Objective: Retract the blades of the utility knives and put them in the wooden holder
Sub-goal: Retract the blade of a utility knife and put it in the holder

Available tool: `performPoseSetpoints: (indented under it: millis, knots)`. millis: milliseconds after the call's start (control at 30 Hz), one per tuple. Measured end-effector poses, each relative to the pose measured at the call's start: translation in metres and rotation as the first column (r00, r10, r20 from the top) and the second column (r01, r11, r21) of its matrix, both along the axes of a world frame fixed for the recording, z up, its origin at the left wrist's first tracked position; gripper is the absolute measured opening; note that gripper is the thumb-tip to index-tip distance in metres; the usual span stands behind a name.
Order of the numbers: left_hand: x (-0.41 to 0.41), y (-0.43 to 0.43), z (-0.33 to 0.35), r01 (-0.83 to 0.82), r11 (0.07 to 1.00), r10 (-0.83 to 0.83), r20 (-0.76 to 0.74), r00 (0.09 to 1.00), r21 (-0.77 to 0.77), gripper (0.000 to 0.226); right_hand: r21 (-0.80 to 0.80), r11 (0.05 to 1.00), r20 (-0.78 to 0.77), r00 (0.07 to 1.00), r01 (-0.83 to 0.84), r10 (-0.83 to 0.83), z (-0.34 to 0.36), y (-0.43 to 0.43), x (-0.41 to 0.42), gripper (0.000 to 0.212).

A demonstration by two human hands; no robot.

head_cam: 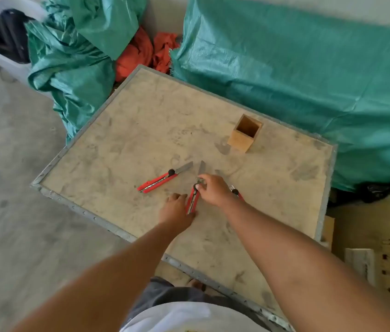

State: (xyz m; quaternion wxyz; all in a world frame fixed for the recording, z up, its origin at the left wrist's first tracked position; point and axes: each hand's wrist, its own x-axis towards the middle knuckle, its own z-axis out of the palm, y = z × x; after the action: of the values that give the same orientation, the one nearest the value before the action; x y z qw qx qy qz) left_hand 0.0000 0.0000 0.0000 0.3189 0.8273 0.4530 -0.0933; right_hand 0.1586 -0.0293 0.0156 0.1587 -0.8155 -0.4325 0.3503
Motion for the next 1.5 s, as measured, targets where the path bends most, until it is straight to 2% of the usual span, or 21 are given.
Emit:
performPoseSetpoints:
  millis: [133, 267, 400, 533, 600, 800, 867, 967, 1100, 1300, 1500]
  knots:
    - [-0.001, -0.008, -0.004, -0.024, 1.0, 0.024, -0.003, 1.0, -0.007, 0.055, -0.015, 0.999, -0.013, 0.999, 0.05, -0.05, -0.007, -0.005, -0.005, 0.038]
    - [-0.006, -0.011, -0.009, -0.074, 0.996, 0.077, 0.085, 0.993, -0.043, 0.049, 0.01, 0.993, -0.023, 0.993, 0.119, -0.119, -0.016, -0.009, -0.007, 0.031]
    - [-0.009, -0.01, -0.008, -0.096, 0.991, 0.109, 0.148, 0.983, -0.096, 0.045, 0.003, 0.966, -0.129, 0.958, 0.26, -0.257, -0.025, -0.01, -0.011, 0.025]
    - [-0.014, -0.005, 0.003, -0.087, 0.986, 0.115, 0.203, 0.972, -0.142, 0.051, -0.04, 0.879, -0.377, 0.807, 0.475, -0.454, -0.024, -0.013, -0.013, 0.018]
    - [-0.017, 0.0, 0.013, -0.078, 0.986, 0.112, 0.236, 0.965, -0.149, 0.053, -0.032, 0.846, -0.445, 0.75, 0.533, -0.489, -0.016, -0.014, -0.013, 0.016]
    - [-0.022, 0.021, 0.058, 0.018, 0.984, 0.049, 0.366, 0.929, -0.178, 0.054, 0.095, 0.797, -0.56, 0.694, 0.596, -0.452, 0.042, -0.017, -0.006, 0.017]
    - [-0.023, 0.028, 0.077, 0.041, 0.961, 0.077, 0.404, 0.912, -0.274, 0.052, 0.147, 0.796, -0.575, 0.706, 0.586, -0.413, 0.063, -0.018, -0.002, 0.018]
    - [-0.024, 0.037, 0.101, 0.09, 0.873, 0.159, 0.455, 0.876, -0.478, 0.058, 0.193, 0.776, -0.606, 0.694, 0.601, -0.388, 0.088, -0.019, 0.003, 0.02]
    - [-0.028, 0.046, 0.124, 0.16, 0.772, 0.241, 0.517, 0.821, -0.615, 0.066, 0.232, 0.736, -0.655, 0.661, 0.636, -0.365, 0.112, -0.02, 0.005, 0.025]
    - [-0.033, 0.055, 0.142, 0.218, 0.725, 0.333, 0.609, 0.72, -0.653, 0.051, 0.268, 0.705, -0.718, 0.625, 0.657, -0.308, 0.138, -0.024, 0.002, 0.029]
    - [-0.029, 0.057, 0.149, 0.227, 0.728, 0.358, 0.641, 0.678, -0.647, 0.047, 0.312, 0.775, -0.639, 0.725, 0.549, -0.257, 0.152, -0.03, -0.003, 0.03]
